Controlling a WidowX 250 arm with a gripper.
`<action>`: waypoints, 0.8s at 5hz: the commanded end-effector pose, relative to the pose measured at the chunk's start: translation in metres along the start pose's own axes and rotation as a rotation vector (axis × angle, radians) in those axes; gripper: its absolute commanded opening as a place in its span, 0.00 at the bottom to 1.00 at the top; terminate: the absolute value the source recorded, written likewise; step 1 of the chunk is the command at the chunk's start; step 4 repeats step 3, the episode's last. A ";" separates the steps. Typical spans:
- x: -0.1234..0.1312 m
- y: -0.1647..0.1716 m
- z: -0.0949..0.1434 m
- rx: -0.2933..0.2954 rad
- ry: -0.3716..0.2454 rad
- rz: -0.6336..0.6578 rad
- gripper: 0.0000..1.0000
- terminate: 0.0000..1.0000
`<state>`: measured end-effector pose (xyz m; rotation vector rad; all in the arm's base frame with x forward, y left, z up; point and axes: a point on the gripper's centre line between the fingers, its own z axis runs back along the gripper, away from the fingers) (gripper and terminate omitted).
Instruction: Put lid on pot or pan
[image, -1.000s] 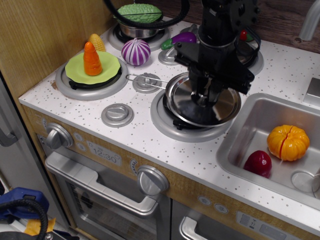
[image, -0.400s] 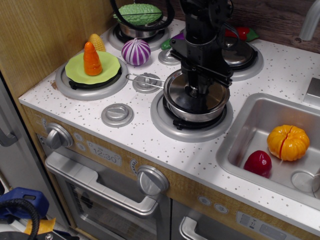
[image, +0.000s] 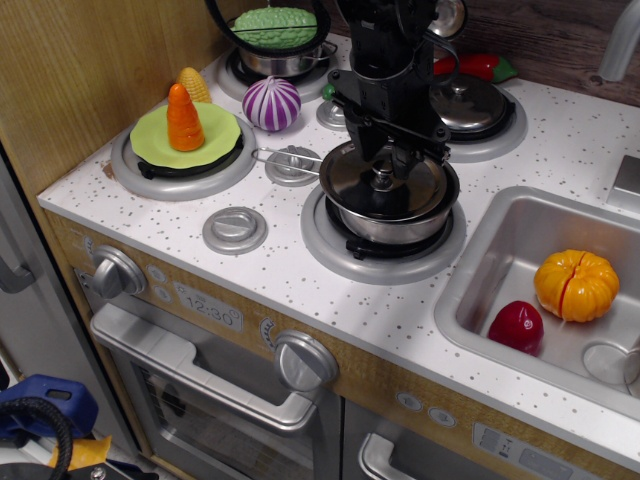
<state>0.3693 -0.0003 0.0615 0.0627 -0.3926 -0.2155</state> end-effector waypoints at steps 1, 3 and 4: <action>0.005 0.006 0.007 0.008 -0.026 0.012 1.00 0.00; 0.005 0.006 0.007 0.008 -0.026 0.012 1.00 1.00; 0.005 0.006 0.007 0.008 -0.026 0.012 1.00 1.00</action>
